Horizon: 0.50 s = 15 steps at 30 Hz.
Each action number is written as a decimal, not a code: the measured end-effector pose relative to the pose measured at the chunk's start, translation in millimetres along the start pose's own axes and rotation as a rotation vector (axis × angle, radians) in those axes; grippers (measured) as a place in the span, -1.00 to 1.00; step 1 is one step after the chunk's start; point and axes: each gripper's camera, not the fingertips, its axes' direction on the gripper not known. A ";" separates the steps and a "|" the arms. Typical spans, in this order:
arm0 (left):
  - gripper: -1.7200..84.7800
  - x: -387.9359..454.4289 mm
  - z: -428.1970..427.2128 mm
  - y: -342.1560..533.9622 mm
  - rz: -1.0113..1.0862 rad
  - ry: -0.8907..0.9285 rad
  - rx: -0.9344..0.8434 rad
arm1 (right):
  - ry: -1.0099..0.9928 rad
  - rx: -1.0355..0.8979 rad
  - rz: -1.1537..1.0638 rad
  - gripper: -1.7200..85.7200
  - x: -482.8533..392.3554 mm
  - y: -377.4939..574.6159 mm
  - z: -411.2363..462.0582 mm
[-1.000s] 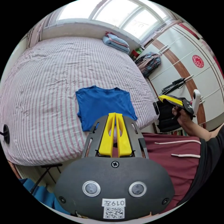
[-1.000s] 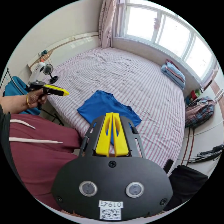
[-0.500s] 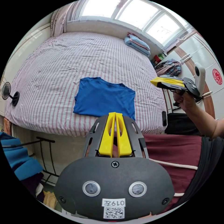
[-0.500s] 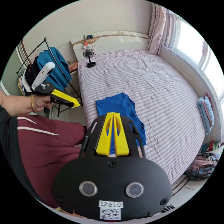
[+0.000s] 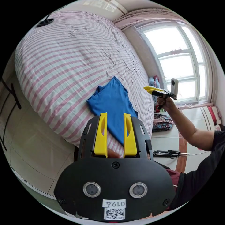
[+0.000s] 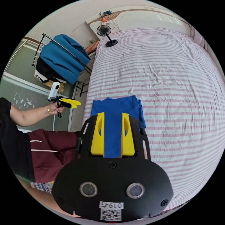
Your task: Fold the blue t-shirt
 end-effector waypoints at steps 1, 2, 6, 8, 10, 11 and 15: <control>-0.73 -18.5 5.8 -1.2 -0.018 0.002 0.012 | -0.004 -0.020 -0.019 -0.71 17.1 -8.5 6.8; -0.73 -26.9 8.4 -1.7 -0.026 0.007 0.017 | -0.014 -0.066 -0.050 -0.70 51.0 -24.9 21.1; -0.71 -72.6 25.5 -3.4 -0.004 0.037 0.016 | -0.111 -0.194 -0.101 -0.70 162.7 -76.2 70.1; -0.70 -87.1 32.5 -4.7 0.011 0.066 0.008 | -0.129 -0.246 -0.121 -0.69 201.9 -92.8 90.7; -0.70 -101.4 39.1 -8.5 0.030 0.079 0.007 | -0.151 -0.283 -0.136 -0.69 238.4 -106.1 108.3; -0.70 -104.6 40.4 -9.7 0.029 0.082 0.009 | -0.181 -0.291 -0.146 -0.69 260.0 -113.8 117.0; -0.69 -121.1 50.3 -22.6 0.056 0.110 0.005 | -0.248 -0.360 -0.176 -0.68 328.0 -137.6 149.8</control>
